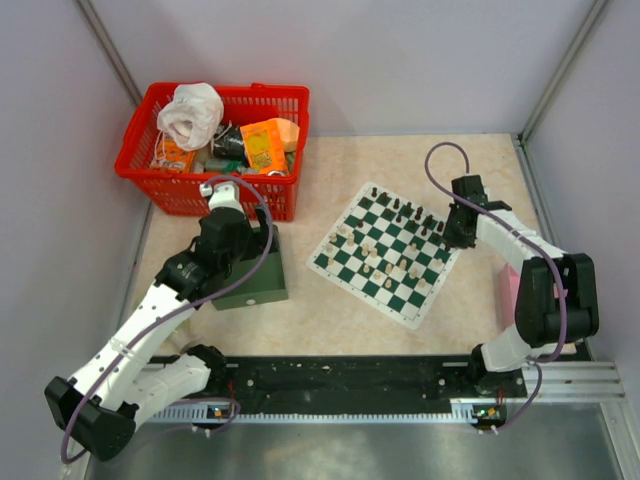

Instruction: Set up the chess pieces on the board

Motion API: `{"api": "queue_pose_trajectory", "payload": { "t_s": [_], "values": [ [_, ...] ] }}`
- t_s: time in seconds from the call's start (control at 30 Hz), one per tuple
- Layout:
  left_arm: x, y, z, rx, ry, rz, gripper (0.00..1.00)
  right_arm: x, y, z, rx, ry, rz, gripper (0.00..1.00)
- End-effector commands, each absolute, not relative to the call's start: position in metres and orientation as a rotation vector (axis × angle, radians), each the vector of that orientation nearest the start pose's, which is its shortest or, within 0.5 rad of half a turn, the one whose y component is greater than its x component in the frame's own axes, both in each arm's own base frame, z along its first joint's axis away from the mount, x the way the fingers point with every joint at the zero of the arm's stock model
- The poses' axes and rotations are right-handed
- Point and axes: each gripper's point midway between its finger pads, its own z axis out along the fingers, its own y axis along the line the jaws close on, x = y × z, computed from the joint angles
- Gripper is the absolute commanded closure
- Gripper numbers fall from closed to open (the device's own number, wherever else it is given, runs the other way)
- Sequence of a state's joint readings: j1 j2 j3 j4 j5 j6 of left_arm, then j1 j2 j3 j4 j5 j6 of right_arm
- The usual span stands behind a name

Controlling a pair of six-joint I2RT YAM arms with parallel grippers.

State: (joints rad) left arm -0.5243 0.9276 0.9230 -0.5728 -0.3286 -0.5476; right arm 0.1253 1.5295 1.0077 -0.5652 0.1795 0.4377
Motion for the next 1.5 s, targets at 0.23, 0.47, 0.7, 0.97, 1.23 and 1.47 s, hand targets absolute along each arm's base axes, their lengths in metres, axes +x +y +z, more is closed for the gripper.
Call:
{"api": "queue_pose_trajectory", "payload": {
  "t_s": [0.23,0.47,0.7,0.97,1.23,1.47],
  "values": [
    [0.282,-0.123,0.236,-0.237,2.057,-0.342,0.01,0.371,0.016,0.064,0.462,2.516,-0.095,0.87],
    [0.282,-0.121,0.232,-0.238,2.066,-0.329,0.01,0.377,0.013,0.06,0.442,2.533,-0.096,0.87],
    [0.283,-0.124,0.231,-0.236,2.068,-0.335,0.01,0.378,0.013,0.054,0.435,2.549,-0.095,0.85],
    [0.282,-0.123,0.228,-0.238,2.074,-0.329,0.01,0.378,0.015,0.052,0.417,2.565,-0.091,0.78],
    [0.282,-0.12,0.229,-0.24,2.069,-0.317,0.01,0.382,0.017,0.093,0.39,2.519,-0.057,0.62],
    [0.283,-0.121,0.227,-0.237,2.07,-0.319,0.01,0.378,0.054,0.163,0.359,2.411,0.206,0.53]
  ]
}}
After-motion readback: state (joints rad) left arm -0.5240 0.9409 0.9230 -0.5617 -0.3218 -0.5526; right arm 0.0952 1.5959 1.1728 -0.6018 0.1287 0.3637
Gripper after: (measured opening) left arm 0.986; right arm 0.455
